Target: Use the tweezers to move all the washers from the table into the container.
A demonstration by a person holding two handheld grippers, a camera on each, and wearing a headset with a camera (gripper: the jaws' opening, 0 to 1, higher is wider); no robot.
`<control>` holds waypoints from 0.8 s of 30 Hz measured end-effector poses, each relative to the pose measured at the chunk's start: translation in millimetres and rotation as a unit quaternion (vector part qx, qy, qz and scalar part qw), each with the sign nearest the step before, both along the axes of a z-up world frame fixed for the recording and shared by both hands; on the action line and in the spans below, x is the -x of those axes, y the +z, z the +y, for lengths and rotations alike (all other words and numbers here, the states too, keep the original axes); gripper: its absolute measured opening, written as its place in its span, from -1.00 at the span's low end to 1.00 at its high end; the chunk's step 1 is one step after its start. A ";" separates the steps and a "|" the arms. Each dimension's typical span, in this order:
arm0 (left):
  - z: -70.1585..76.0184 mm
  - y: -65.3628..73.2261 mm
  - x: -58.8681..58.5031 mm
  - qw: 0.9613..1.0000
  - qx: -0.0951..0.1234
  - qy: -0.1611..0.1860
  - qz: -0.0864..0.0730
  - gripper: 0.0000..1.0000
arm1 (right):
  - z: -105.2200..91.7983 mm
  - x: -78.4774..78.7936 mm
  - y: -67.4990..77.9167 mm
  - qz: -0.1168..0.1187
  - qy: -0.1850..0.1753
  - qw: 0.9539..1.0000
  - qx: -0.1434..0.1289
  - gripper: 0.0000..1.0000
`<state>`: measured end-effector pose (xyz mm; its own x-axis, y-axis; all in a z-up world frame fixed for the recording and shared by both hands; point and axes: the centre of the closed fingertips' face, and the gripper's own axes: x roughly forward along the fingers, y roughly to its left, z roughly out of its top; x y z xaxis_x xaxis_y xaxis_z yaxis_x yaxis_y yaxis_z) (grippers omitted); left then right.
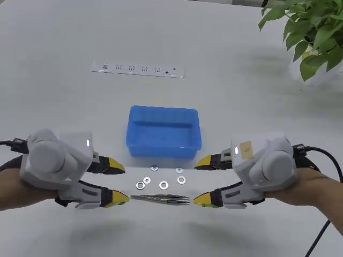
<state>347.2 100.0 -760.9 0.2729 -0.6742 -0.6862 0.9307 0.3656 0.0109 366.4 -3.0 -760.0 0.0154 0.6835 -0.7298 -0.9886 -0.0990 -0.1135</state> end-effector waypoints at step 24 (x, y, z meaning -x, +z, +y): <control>-11.6 -35.1 4.1 0.997 -0.042 -0.055 0.036 -0.70 | 21.1 14.3 -39.2 0.021 0.058 0.997 0.049 -0.60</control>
